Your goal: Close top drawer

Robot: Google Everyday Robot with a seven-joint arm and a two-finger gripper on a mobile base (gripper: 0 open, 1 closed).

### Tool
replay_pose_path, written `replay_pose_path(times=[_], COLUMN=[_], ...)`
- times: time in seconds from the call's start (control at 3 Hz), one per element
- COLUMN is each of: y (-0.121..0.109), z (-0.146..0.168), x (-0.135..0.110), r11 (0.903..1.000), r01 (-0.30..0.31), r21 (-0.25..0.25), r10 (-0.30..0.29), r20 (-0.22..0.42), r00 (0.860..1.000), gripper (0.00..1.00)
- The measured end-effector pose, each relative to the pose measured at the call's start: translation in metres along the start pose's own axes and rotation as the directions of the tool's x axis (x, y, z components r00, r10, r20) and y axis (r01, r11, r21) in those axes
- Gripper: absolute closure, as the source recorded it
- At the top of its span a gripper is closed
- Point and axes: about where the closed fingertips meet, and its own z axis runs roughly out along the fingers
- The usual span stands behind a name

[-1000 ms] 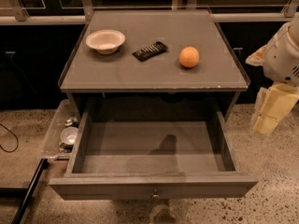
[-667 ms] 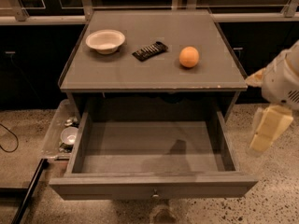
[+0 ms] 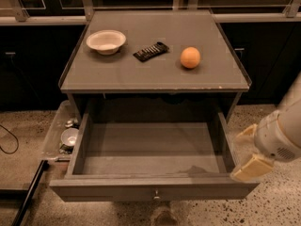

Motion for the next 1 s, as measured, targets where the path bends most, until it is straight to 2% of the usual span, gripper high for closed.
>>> replay_pose_path(times=[0.33, 0.67, 1.0], y=[0.0143, 0.0165, 0.0166], z=[0.0328, 0.0355, 0.0356], x=[0.0155, 0.0167, 0.0167], r11=[0.9994, 0.9993, 0.9993], r01=[-0.013, -0.009, -0.009], r21=[-0.034, -0.035, -0.035], r10=[0.016, 0.012, 0.012], r20=[0.081, 0.092, 0.092], r00=[0.997, 0.996, 0.996], gripper=[0.59, 0.83, 1.00])
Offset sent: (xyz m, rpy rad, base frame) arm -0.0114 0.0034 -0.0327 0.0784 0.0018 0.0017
